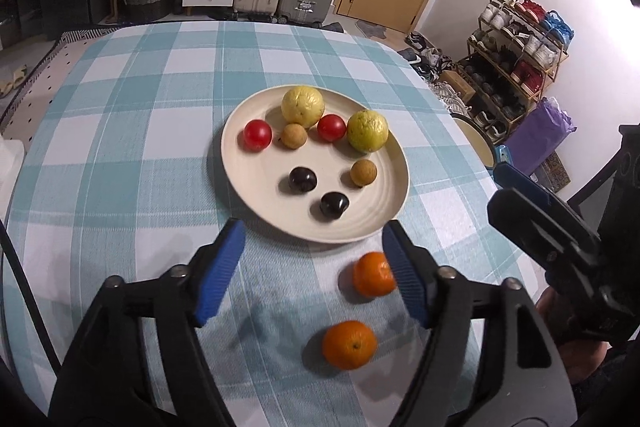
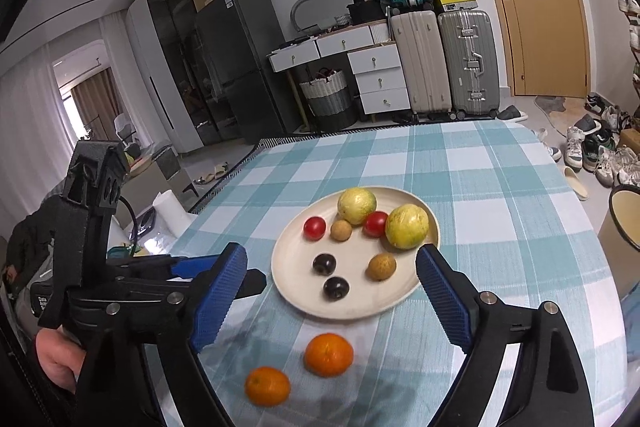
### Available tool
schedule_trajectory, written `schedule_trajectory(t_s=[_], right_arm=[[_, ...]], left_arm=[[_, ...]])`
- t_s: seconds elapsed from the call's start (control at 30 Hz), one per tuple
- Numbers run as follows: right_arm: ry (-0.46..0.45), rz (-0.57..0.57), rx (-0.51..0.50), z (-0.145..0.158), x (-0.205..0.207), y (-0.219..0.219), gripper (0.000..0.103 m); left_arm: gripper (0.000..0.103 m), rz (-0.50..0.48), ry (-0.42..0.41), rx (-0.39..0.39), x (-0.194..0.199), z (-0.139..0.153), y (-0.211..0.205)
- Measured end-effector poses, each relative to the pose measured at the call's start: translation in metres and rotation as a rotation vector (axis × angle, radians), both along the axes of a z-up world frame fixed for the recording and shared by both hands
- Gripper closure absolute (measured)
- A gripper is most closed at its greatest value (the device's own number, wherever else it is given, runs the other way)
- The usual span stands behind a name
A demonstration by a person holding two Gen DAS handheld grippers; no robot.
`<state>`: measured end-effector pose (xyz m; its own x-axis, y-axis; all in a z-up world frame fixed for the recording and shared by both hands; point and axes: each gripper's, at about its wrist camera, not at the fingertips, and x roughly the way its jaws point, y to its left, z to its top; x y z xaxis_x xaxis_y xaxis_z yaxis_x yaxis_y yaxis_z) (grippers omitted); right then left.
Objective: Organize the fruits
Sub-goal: 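Lift both open grippers away from the plate toward the oranges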
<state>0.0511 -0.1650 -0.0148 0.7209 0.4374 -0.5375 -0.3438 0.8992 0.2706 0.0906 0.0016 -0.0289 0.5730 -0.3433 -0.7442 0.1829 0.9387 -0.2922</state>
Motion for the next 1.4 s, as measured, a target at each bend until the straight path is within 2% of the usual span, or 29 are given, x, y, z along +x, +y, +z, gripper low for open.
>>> schedule_trajectory(t_s=[0.1,0.43,0.63,1.0,1.4], right_arm=[[0.011,-0.002,-0.002,-0.004,-0.007,-0.001,0.013],[0.032,-0.008,-0.013,-0.014,-0.025,-0.001,0.007],[0.055,-0.007,-0.017,-0.023,-0.03,-0.002,0.007],[0.086,-0.026,-0.012,-0.036,-0.033,-0.01,0.006],[0.12,-0.053,-0.002,-0.047,-0.033,-0.023,0.006]], left_arm=[[0.025,0.018,0.015,0.007,-0.008,-0.003,0.003],[0.016,0.026,0.044,0.018,-0.026,-0.019,0.008],[0.003,0.018,0.048,0.018,-0.035,-0.027,0.007],[0.001,-0.011,0.094,0.021,-0.037,-0.046,0.002],[0.001,-0.051,0.141,0.06,-0.039,-0.064,-0.013]])
